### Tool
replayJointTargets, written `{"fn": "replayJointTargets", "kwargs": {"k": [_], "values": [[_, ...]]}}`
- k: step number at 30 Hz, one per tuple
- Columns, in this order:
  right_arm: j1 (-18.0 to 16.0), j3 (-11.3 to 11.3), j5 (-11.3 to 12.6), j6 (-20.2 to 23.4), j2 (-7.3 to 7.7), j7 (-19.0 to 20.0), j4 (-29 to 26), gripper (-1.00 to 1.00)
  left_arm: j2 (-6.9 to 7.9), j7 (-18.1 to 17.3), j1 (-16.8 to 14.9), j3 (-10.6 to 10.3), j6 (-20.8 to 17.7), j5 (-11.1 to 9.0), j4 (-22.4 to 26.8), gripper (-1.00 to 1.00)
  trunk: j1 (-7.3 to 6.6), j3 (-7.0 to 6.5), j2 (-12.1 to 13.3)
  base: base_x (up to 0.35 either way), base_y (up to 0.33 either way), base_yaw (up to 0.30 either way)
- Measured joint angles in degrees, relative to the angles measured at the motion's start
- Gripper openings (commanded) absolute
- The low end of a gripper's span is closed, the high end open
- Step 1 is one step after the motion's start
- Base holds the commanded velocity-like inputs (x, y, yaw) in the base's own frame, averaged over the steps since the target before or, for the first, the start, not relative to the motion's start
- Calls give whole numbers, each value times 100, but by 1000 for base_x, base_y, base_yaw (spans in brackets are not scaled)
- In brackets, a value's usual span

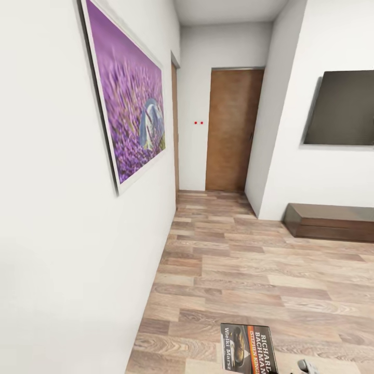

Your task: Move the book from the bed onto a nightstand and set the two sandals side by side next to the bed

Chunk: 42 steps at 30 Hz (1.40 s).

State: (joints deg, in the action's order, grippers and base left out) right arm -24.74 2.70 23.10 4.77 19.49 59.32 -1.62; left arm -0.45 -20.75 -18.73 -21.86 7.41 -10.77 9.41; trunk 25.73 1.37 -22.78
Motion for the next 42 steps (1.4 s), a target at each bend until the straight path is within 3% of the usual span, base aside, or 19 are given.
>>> {"fn": "replayJointTargets", "kwargs": {"k": [16, 30, 42], "values": [[3, 14, -2, 0, 0, 1, 0, -100, 0, 0, 0, 1, 9, 1, 0, 100, 1, -19, -2, 31, 0, -161], [1, 17, -3, -1, 0, 0, -3, -100, 0, 0, 0, -5, 5, 1, 0, 100, -2, -20, -1, 317, 0, -8], [1, 27, -6, -1, 0, 0, -1, -100, 0, 0, 0, -1, 6, 1, 0, 100, -2, -19, -1, 328, 0, -158]]}}
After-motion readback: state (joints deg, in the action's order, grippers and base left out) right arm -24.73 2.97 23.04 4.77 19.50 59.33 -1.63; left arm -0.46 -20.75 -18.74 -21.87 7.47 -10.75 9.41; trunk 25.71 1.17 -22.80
